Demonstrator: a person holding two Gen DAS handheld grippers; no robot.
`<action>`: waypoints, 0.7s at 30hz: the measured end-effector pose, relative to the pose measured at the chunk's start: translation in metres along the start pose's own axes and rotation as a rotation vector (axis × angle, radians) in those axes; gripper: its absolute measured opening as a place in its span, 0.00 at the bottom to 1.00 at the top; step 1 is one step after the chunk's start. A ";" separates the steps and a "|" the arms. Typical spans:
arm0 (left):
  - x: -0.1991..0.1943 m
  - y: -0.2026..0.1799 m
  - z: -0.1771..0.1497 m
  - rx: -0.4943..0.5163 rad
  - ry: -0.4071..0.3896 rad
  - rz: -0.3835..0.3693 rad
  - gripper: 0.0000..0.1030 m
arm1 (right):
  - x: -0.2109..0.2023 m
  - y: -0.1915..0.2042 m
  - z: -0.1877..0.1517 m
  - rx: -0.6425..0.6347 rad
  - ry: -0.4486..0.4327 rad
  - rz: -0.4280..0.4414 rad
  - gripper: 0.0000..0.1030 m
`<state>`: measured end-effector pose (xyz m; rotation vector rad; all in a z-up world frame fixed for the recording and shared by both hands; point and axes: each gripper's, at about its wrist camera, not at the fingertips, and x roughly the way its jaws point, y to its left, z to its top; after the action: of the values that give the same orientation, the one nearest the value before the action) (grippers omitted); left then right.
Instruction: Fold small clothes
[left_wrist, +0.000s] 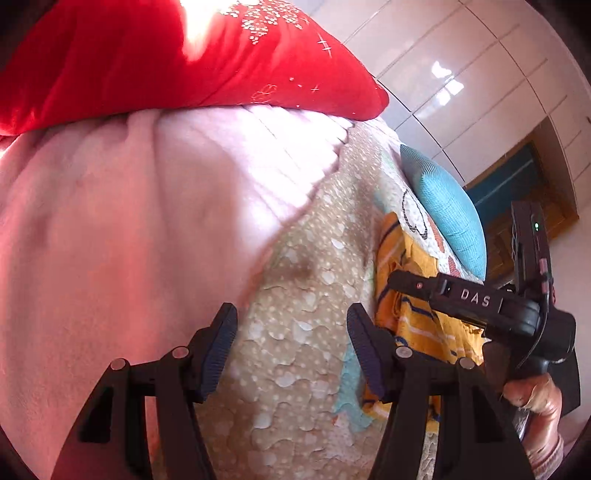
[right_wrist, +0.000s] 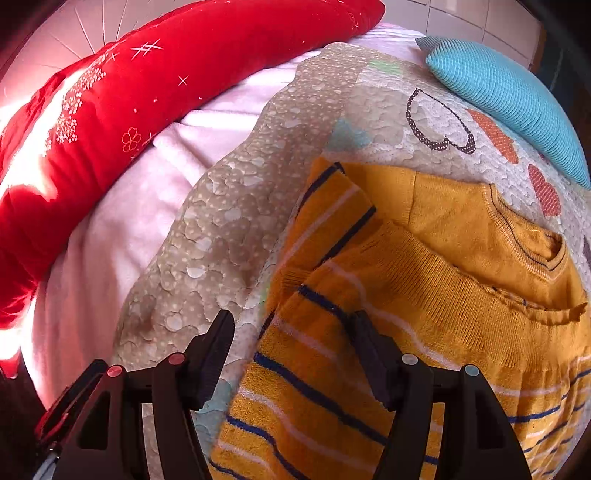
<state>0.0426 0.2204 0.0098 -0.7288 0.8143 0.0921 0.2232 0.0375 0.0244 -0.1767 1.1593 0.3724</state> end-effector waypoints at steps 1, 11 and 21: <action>0.000 0.003 0.002 -0.007 -0.002 0.006 0.59 | 0.002 0.005 -0.002 -0.016 -0.001 -0.035 0.69; -0.001 -0.001 0.004 0.009 -0.016 0.021 0.59 | 0.027 0.045 -0.024 -0.235 -0.008 -0.379 0.46; -0.014 -0.016 -0.002 0.051 -0.070 0.062 0.59 | -0.044 -0.019 -0.035 -0.067 -0.171 -0.142 0.19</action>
<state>0.0372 0.2093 0.0274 -0.6491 0.7701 0.1514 0.1850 -0.0005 0.0495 -0.2787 0.9606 0.2947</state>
